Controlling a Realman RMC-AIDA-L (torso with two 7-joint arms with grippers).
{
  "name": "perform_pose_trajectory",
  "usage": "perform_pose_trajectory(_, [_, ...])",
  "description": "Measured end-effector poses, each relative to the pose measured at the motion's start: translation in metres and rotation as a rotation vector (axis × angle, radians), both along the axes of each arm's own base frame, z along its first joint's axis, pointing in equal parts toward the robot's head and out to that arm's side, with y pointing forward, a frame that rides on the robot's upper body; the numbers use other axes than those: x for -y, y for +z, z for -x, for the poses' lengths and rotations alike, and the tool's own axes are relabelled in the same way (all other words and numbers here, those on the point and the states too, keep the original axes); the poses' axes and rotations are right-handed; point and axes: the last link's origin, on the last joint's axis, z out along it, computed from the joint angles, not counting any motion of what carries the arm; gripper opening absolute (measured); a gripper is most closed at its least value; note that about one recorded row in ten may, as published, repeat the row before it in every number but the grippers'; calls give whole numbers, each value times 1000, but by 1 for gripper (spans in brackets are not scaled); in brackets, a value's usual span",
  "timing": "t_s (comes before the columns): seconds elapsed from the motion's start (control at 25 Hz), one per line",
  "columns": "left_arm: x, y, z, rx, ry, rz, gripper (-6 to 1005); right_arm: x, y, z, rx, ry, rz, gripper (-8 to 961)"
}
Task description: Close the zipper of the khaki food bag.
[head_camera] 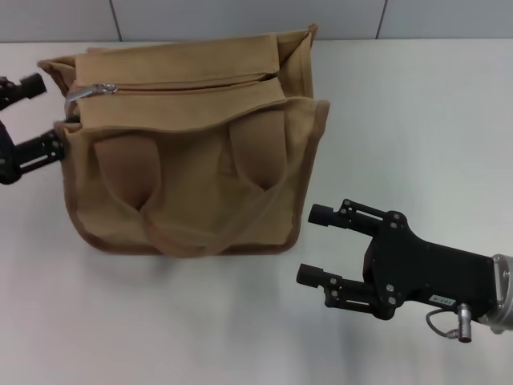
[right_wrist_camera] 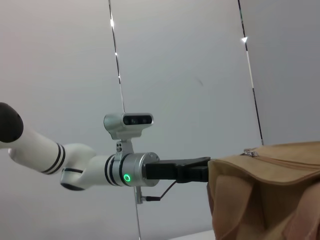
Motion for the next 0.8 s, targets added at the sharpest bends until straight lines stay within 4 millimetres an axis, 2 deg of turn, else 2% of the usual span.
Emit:
perform_pose_trajectory(0.36, [-12,-9,-19,-84,-49,94,785,-5,-6,3,12,-9,11,746])
perform_pose_trajectory(0.68, [-20,-8,-20,-54,-24,22,783,-3,-8,2,15,-9,-9,748])
perform_pose_trajectory(0.76, [-21,-7,-19,-56,-14,11,607,-3,-8,2,13,-14,-14,747])
perform_pose_trajectory(0.8, [-22,-7,-18,-57,-9,7,587,-3,-8,1,13,-15,-15,746])
